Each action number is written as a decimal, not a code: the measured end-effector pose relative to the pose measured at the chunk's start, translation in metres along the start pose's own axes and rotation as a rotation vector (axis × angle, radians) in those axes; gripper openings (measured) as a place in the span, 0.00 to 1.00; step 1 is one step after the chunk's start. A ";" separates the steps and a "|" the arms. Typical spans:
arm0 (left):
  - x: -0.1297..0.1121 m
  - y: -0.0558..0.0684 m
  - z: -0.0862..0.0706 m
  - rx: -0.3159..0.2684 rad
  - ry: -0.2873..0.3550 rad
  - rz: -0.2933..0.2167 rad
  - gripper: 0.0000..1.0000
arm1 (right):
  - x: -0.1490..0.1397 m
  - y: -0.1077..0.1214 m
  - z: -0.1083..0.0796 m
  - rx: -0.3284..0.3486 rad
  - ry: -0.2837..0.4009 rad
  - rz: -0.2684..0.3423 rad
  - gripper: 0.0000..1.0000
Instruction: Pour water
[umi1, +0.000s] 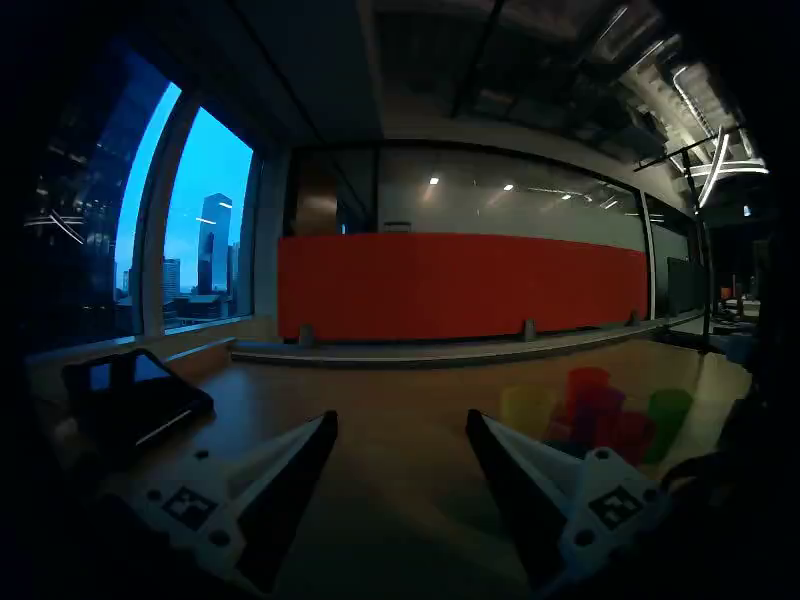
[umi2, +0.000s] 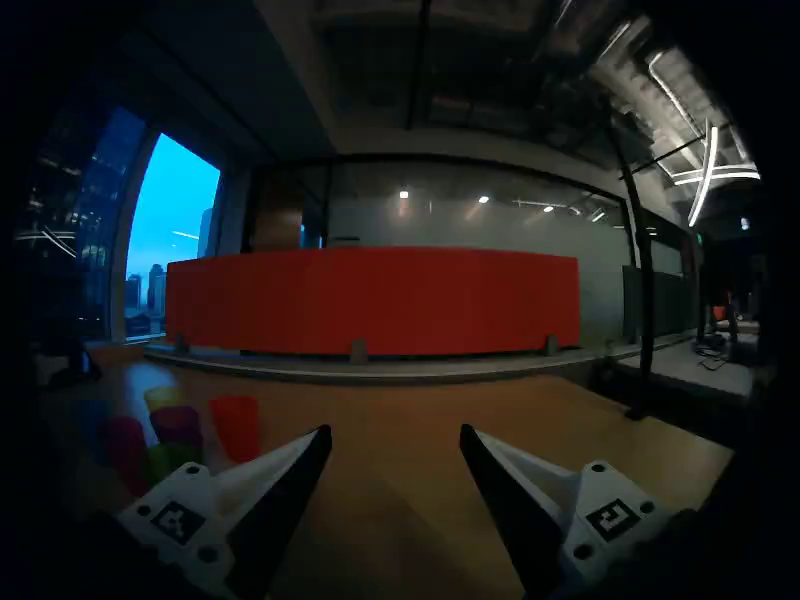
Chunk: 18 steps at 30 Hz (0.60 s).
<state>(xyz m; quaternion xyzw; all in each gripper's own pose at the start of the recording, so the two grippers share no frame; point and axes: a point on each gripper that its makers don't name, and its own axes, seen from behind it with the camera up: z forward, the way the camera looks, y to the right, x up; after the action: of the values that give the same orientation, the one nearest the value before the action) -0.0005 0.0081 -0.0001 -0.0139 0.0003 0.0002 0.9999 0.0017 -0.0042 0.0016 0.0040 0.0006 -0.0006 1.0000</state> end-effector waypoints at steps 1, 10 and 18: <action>0.000 0.000 0.000 0.000 0.000 0.000 0.95 | 0.000 0.000 0.000 0.000 0.000 0.000 0.99; 0.000 0.000 0.000 0.000 0.000 0.000 0.95 | 0.000 0.000 -0.001 0.001 0.000 0.001 0.99; 0.000 0.000 0.000 0.000 0.000 0.000 0.95 | -0.001 -0.001 0.000 0.001 -0.001 0.001 0.99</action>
<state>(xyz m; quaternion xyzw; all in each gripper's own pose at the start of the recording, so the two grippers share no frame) -0.0003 0.0084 0.0001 -0.0140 0.0004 0.0001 0.9999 0.0004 -0.0052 0.0011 0.0044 -0.0001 -0.0002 1.0000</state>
